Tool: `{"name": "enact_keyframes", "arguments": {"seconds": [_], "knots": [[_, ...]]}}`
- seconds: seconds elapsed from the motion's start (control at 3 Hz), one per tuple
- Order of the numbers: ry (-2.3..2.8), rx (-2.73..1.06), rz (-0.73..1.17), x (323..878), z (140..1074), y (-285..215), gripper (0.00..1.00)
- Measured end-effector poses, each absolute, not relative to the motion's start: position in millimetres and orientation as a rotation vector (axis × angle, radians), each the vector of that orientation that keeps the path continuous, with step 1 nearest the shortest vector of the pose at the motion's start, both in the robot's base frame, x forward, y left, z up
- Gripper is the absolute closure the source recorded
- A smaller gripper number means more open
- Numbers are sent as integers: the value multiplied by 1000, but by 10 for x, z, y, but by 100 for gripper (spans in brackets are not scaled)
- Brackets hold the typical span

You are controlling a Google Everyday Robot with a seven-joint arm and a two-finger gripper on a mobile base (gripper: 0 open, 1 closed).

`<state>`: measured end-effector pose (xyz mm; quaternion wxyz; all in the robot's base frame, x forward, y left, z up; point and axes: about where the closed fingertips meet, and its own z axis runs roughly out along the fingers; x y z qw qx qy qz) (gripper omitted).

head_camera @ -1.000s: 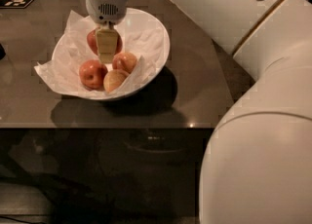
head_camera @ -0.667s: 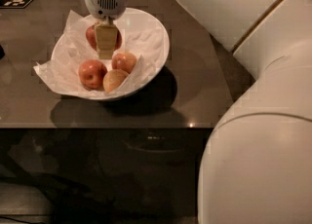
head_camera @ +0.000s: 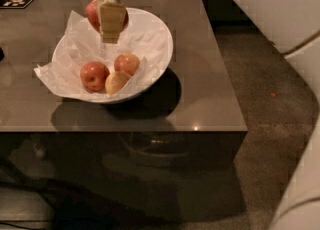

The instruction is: Pick apple from white bowl

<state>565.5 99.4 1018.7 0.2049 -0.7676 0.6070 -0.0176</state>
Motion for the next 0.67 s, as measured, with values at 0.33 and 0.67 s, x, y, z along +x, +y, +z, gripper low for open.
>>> {"name": "enact_keyframes", "arguments": {"seconds": [0.33, 0.67], "knots": [[1639, -2099, -90, 5526, 10552, 874, 100], [1633, -2093, -91, 5528, 10568, 886, 100]]}}
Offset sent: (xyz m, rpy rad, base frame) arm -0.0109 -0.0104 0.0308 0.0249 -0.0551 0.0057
